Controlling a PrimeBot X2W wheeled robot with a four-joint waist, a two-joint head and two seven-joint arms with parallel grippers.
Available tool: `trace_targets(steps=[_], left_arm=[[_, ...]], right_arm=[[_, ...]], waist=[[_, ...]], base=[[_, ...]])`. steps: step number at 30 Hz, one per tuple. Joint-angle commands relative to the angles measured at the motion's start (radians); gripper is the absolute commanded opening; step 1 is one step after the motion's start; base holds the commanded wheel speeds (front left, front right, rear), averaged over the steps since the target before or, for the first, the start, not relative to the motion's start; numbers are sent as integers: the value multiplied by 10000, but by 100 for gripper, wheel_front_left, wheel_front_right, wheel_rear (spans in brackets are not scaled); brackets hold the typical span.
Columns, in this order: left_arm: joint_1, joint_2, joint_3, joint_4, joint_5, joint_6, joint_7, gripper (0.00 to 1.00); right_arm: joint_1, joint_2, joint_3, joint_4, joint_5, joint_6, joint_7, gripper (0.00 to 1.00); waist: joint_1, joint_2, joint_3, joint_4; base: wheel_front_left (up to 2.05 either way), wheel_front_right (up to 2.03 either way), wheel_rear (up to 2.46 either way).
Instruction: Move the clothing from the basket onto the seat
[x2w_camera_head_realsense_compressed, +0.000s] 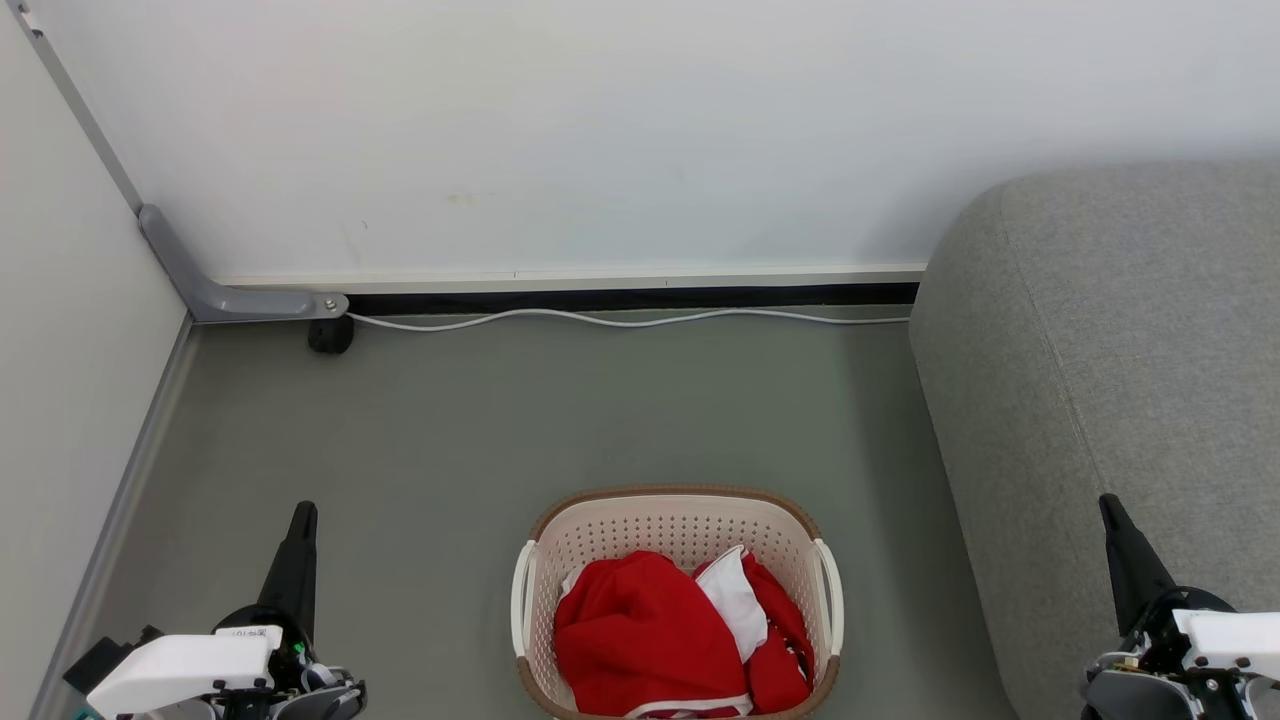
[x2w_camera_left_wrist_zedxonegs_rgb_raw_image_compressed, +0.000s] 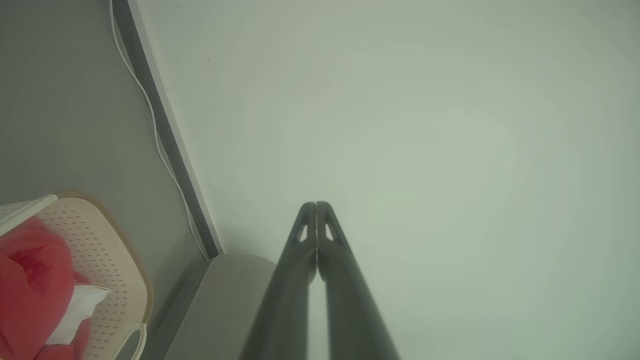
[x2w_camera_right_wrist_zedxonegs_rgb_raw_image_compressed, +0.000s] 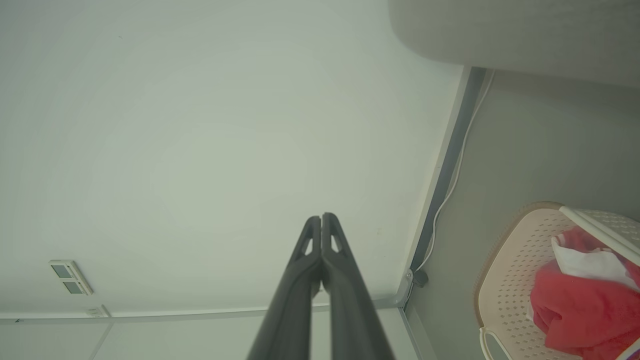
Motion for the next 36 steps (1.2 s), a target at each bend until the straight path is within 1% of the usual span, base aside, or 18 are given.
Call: trace_targets(steps=[1,36], left_arm=[[-539,175,326,-291,-47,-81,27,0],[-539,175,326,-291,-47,-81,27,0]], right_arm=[[-366,-104,169,-315,114,44,75,0],[-366,-104,169,-315,114,44,75,0]], waist=[[-1,0,0,0],[-1,0,0,0]], base=[[0,0,0],[0,0,0]])
